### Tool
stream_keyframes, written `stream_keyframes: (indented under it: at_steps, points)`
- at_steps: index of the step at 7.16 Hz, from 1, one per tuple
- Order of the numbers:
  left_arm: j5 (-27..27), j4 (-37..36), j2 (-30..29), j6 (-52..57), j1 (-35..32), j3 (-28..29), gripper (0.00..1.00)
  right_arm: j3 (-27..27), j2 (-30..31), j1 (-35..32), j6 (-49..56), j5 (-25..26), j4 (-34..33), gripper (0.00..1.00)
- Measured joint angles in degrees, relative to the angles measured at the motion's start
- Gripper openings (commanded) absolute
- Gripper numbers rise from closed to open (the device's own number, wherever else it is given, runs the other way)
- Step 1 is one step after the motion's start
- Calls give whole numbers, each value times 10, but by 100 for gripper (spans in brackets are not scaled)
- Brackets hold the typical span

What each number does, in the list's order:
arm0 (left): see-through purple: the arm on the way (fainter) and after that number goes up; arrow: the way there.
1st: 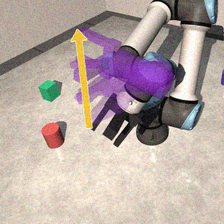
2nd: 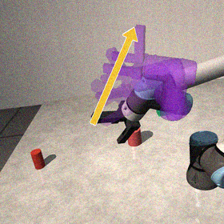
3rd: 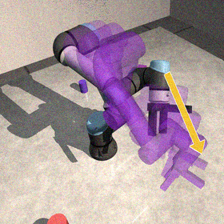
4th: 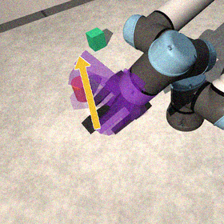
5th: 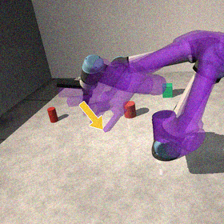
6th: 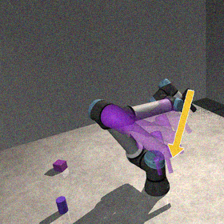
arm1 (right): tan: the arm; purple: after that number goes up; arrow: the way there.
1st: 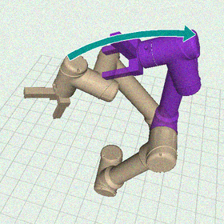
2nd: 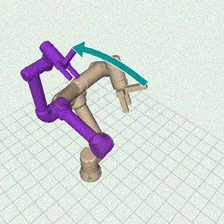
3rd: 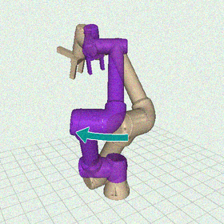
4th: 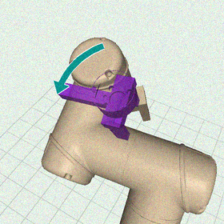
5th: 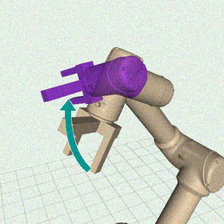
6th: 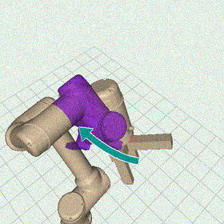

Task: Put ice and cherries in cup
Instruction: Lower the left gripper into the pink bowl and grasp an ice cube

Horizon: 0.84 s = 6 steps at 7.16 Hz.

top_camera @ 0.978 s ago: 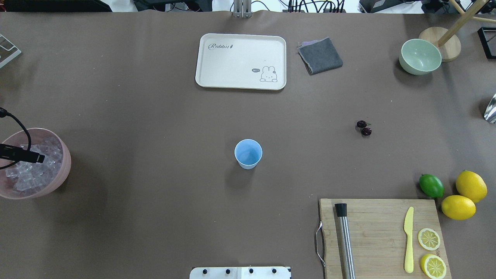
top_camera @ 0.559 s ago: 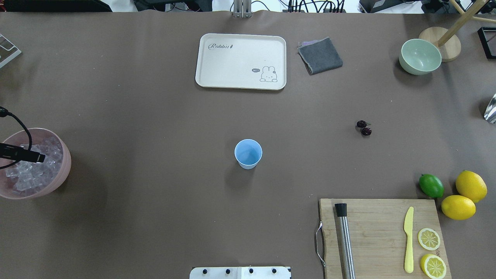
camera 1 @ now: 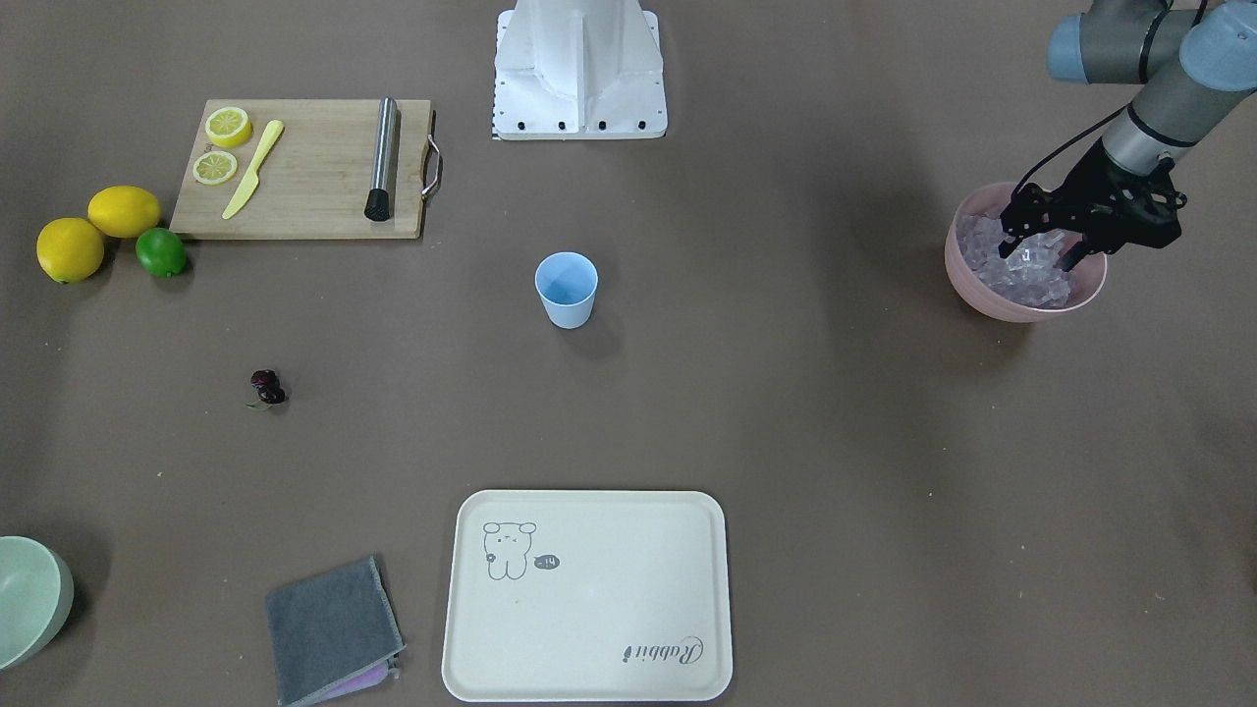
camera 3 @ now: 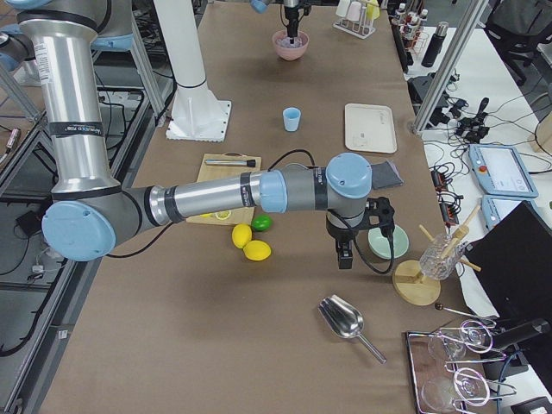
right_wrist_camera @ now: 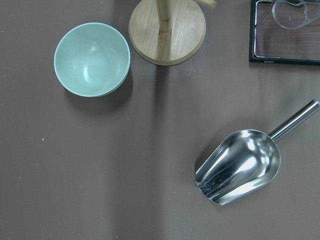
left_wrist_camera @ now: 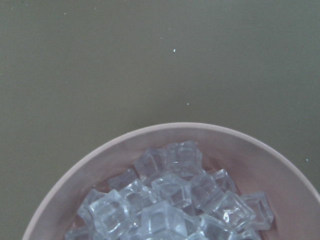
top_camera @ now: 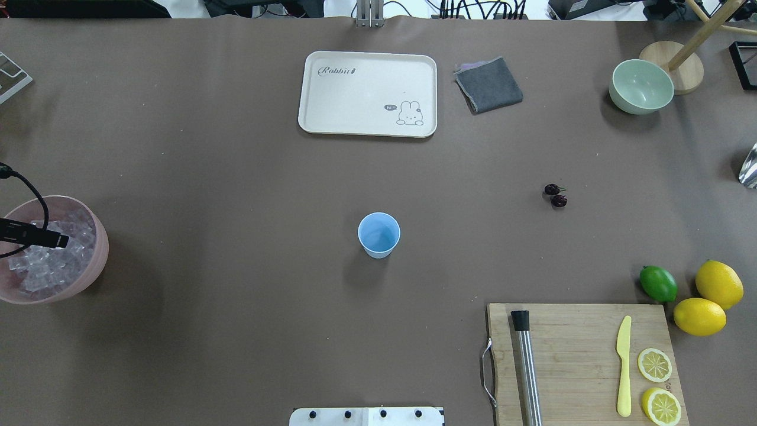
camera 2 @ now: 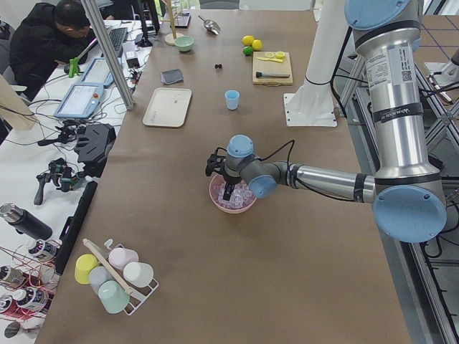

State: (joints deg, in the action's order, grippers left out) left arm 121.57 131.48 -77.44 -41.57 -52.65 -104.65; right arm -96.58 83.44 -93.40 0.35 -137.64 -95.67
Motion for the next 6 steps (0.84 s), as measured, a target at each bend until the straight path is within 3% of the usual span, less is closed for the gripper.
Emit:
stream_keyframes:
  at_steps: [3,4,5,6]
  points:
    - [0,0,1,0,1,3,89,0,0,-1,0,0,0,100]
    - [0,0,1,0,1,5,68,0,0,-2,0,0,0,100]
    - [0,1,0,0,1,7,59,0,0,-3,0,0,0,100]
    - [0,2,0,-2,1,7,58,0,1,-5,0,-1,0,100]
